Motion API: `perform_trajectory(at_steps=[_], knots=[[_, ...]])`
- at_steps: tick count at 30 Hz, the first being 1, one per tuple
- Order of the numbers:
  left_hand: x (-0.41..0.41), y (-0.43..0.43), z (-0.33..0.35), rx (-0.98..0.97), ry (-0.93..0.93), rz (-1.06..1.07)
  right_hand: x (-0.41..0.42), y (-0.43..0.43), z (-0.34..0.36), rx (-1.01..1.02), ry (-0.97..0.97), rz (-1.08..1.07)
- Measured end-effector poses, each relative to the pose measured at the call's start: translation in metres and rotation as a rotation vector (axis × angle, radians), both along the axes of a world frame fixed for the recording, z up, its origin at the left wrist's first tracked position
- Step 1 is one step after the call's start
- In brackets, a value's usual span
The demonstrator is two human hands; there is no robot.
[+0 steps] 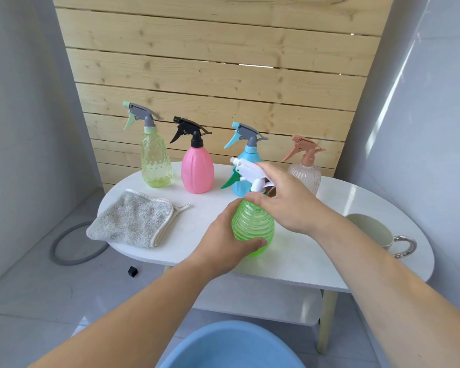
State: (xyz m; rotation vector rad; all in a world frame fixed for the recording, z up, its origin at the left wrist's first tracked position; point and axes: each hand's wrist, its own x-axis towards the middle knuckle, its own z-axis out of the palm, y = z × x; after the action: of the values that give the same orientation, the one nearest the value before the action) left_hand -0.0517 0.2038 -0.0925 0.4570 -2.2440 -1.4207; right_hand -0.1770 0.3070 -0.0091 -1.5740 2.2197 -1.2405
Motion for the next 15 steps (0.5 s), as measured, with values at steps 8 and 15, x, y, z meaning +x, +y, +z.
perform_trajectory(at_steps=[8,15], knots=[[0.0002,0.0018,0.0015,-0.006,-0.005,0.003,-0.0049,0.0066,-0.0001,0.063,-0.003,0.012],[-0.0006,0.0032,0.0006,-0.012,-0.007,0.026,-0.0028,0.004,-0.0008,-0.008,-0.055,0.002]])
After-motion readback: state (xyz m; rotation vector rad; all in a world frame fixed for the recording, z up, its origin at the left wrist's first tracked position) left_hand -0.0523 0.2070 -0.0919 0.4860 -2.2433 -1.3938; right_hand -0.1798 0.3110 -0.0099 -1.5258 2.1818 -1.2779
